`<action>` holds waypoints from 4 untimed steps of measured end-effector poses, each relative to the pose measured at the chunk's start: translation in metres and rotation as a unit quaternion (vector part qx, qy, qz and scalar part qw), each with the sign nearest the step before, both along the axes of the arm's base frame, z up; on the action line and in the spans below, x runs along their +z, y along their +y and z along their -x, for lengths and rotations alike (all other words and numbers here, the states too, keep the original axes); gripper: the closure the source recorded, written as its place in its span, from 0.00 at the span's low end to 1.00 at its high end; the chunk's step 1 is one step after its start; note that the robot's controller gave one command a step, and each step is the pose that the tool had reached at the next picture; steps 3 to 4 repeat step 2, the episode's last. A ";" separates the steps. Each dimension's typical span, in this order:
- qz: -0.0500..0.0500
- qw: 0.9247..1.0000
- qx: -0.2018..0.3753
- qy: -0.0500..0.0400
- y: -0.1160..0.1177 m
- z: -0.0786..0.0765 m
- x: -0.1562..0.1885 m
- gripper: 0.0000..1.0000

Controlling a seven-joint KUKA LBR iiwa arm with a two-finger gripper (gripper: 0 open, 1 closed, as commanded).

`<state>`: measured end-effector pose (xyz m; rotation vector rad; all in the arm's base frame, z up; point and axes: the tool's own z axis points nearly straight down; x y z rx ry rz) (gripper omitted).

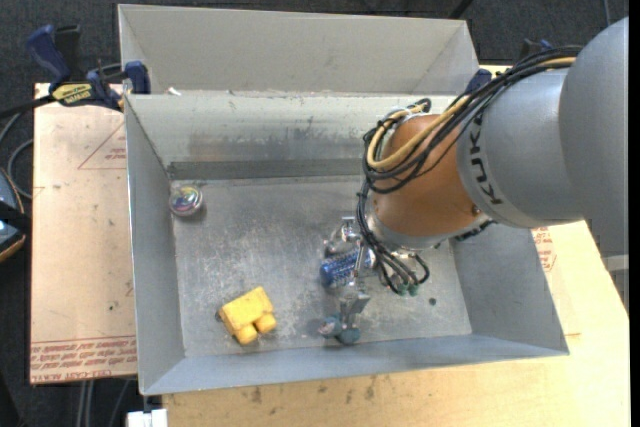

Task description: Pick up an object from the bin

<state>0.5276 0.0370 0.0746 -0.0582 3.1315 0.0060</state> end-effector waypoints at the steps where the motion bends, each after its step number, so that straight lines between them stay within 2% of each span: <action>1: 0.001 1.000 0.001 0.003 0.000 0.001 0.004 1.00; 2: 0.001 1.000 -0.005 0.000 0.016 -0.007 0.142 1.00; 4: 0.001 1.000 -0.005 0.000 0.016 -0.007 0.142 1.00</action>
Offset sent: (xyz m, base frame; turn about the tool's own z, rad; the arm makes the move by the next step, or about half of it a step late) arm 0.0000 0.0000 0.0000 0.0000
